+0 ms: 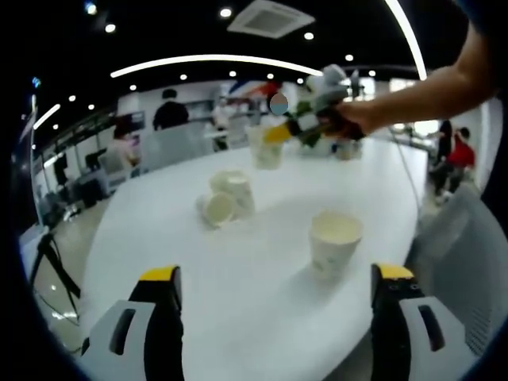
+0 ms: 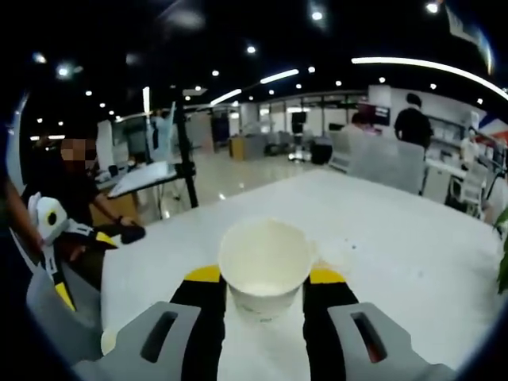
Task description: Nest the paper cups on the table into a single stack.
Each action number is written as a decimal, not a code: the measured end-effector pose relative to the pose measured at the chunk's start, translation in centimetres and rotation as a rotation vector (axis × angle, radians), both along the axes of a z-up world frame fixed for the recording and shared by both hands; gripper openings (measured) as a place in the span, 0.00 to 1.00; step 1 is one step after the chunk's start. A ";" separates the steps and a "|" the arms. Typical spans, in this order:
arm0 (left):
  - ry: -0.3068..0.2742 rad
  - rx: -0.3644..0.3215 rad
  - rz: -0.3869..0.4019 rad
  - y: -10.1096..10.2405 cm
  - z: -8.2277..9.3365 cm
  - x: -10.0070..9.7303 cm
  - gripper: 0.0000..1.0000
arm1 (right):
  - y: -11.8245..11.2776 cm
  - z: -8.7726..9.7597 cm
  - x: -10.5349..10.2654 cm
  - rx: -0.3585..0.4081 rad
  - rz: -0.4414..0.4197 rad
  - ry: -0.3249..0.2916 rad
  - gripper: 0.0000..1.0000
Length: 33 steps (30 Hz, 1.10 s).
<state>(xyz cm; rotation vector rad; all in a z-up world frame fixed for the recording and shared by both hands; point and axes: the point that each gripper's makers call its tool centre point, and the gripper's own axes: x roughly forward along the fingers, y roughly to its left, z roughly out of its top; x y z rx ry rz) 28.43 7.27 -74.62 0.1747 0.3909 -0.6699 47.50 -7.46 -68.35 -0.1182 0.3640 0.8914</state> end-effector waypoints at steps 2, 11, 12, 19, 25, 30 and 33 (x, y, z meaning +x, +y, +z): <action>-0.002 -0.003 0.000 0.0 0.1 0.0 0.97 | 0.3 0.1 -0.8 0.004 0.016 0.000 0.35; -0.005 -0.006 -0.001 -0.1 0.2 0.0 0.97 | 1.5 0.1 -3.4 0.004 0.066 0.002 0.35; -0.005 -0.004 -0.001 -0.1 0.2 0.0 0.97 | 1.5 0.1 -3.6 0.003 0.070 0.002 0.35; -0.009 -0.003 -0.001 -0.1 0.2 0.0 0.96 | 2.4 0.3 -5.7 0.013 0.101 -0.010 0.35; -0.013 -0.002 -0.004 -0.1 0.2 -0.1 0.96 | 3.3 0.6 -7.7 0.032 0.130 -0.002 0.35; -0.015 -0.001 -0.008 -0.1 0.2 -0.1 0.96 | 3.8 0.7 -9.2 0.032 0.153 -0.013 0.35; -0.014 0.001 -0.010 -0.2 0.2 -0.1 0.96 | 4.2 0.8 -10.6 0.020 0.182 -0.023 0.35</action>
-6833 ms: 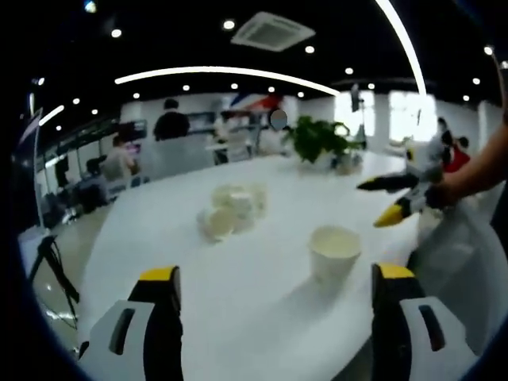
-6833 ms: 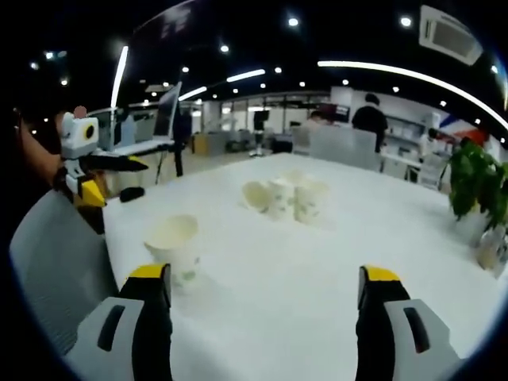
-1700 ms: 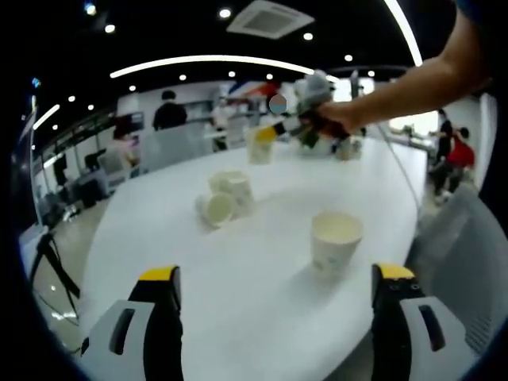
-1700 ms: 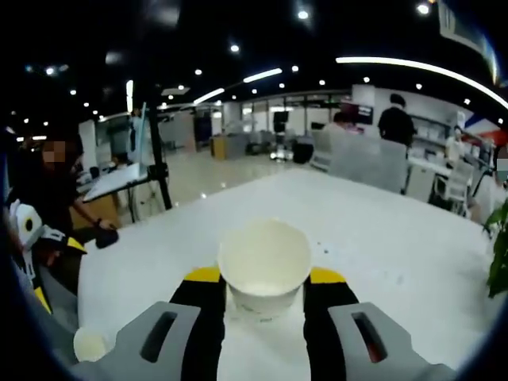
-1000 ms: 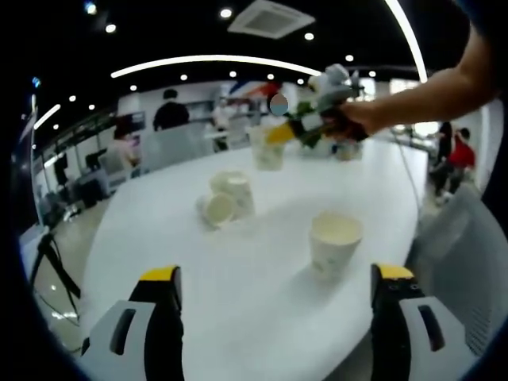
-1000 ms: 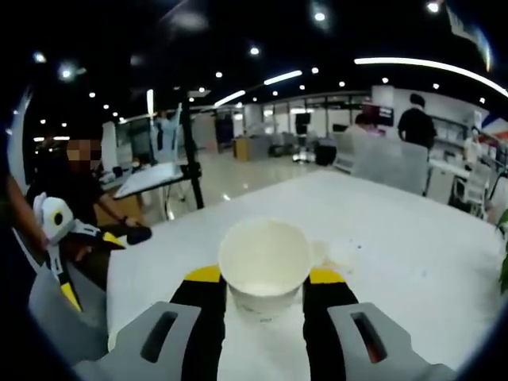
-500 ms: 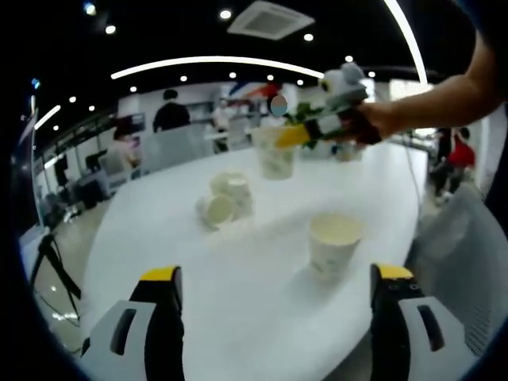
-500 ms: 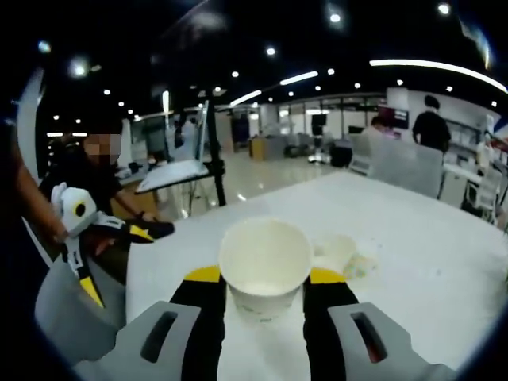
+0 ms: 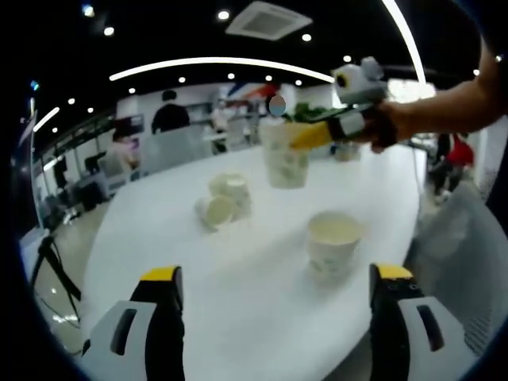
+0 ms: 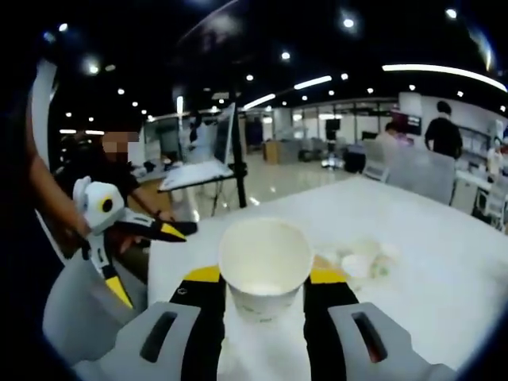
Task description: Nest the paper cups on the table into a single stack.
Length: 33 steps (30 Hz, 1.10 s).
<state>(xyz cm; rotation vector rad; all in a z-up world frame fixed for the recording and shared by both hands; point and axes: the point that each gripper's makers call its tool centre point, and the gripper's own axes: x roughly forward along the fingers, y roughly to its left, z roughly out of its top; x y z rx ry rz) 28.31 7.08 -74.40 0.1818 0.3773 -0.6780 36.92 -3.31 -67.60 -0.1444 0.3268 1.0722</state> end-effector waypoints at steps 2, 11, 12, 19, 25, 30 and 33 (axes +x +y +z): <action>-0.001 0.000 0.000 0.0 0.0 0.0 0.96 | 0.1 0.1 -0.6 0.000 0.010 -0.005 0.35; -0.002 -0.001 0.001 0.0 -0.1 0.0 0.95 | 0.5 0.5 -3.3 0.020 0.044 0.001 0.35; -0.003 -0.001 0.000 0.0 0.0 0.0 0.95 | 0.5 0.3 -3.7 0.013 0.050 -0.001 0.35; -0.001 0.003 -0.004 0.0 -0.1 0.0 0.95 | 0.7 -0.1 -5.6 0.018 0.066 0.008 0.36; -0.001 0.005 -0.007 -0.1 -0.1 0.0 0.95 | 0.5 -0.1 -6.9 0.012 0.079 0.005 0.36; 0.001 0.009 -0.011 -0.1 -0.2 0.0 0.94 | 0.2 -0.6 -7.3 0.005 0.082 0.010 0.36; 0.002 0.011 -0.015 -0.2 -0.3 0.0 0.94 | 0.2 -0.8 -7.3 0.005 0.075 0.007 0.36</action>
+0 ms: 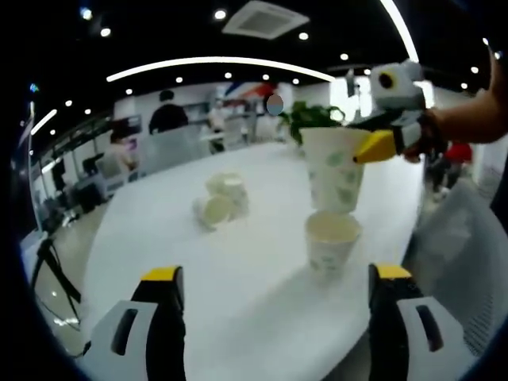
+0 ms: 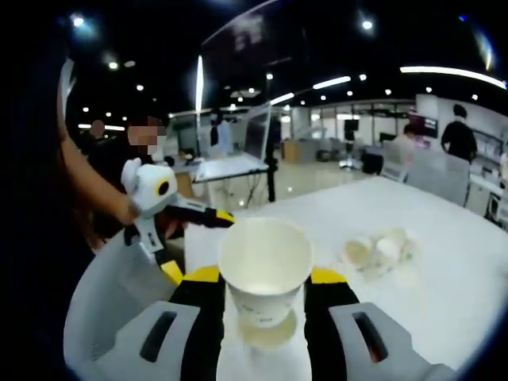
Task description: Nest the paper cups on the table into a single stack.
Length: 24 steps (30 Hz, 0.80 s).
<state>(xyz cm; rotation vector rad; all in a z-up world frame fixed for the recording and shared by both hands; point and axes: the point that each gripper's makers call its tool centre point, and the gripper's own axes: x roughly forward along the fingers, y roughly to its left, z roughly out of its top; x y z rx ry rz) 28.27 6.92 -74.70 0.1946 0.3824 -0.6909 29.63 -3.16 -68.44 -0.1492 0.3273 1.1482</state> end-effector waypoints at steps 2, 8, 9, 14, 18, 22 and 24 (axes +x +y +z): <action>0.001 0.002 -0.001 0.0 -0.1 0.0 0.94 | 0.0 -0.3 0.2 0.007 -0.010 0.002 0.36; 0.002 0.004 -0.003 -0.1 0.0 -0.1 0.94 | 0.1 -2.0 0.3 0.009 -0.020 0.010 0.36; 0.001 0.004 -0.003 0.0 0.0 -0.1 0.94 | 0.1 -2.6 0.3 0.008 -0.027 0.007 0.36; 0.001 0.003 -0.001 0.0 0.0 -0.1 0.94 | -0.3 -5.5 0.5 -0.015 -0.067 0.034 0.36; 0.002 0.003 -0.002 0.0 0.0 -0.1 0.94 | 0.1 -6.8 0.2 -0.032 -0.074 0.041 0.36; 0.003 0.004 -0.002 0.0 -0.1 -0.1 0.93 | 0.0 -8.2 0.0 -0.067 -0.075 0.042 0.36; 0.002 0.004 -0.001 0.0 0.0 -0.1 0.93 | -0.1 -8.5 0.2 -0.069 -0.086 0.012 0.37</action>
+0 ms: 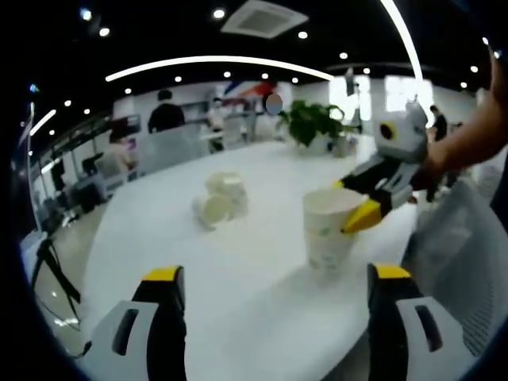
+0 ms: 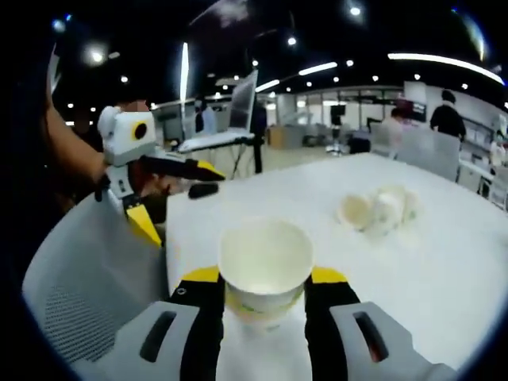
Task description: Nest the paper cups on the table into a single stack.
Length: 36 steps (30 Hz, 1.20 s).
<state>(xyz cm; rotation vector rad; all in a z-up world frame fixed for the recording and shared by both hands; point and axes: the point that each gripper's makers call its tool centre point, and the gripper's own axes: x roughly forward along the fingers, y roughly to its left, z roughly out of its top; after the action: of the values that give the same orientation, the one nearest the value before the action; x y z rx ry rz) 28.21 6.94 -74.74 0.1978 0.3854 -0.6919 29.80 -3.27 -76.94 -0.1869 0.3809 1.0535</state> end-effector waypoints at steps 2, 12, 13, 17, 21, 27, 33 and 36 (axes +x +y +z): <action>-0.001 0.000 0.002 0.1 0.0 0.1 0.93 | 0.0 0.2 0.1 0.016 -0.011 -0.009 0.38; 0.001 0.001 0.002 0.1 0.0 0.1 0.93 | 0.1 0.3 -0.5 -0.005 -0.016 0.024 0.44; 0.001 -0.001 0.002 0.1 0.0 0.1 0.93 | 0.0 0.6 -0.5 0.004 -0.021 0.029 0.48; 0.002 -0.007 0.008 0.2 0.1 0.1 0.93 | -1.2 1.5 -0.1 0.027 -0.070 0.022 0.59; -0.003 -0.021 0.022 0.4 0.4 0.3 0.94 | -3.8 2.0 0.3 0.036 -0.163 0.003 0.61; -0.005 -0.034 0.037 0.7 0.6 0.5 0.95 | -8.4 2.2 0.4 0.004 -0.323 -0.037 0.73; 0.008 -0.084 0.063 1.2 0.8 1.0 0.95 | -9.9 3.0 0.7 -0.002 -0.388 -0.078 0.80; 0.028 -0.089 0.081 2.5 0.0 1.7 0.97 | -10.5 3.4 0.9 0.016 -0.413 -0.081 0.81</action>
<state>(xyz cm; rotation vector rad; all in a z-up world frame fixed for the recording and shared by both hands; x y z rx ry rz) 29.94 9.41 -74.78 0.0881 0.3861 -0.6314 30.75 -13.76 -73.52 -0.1292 0.3204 0.6397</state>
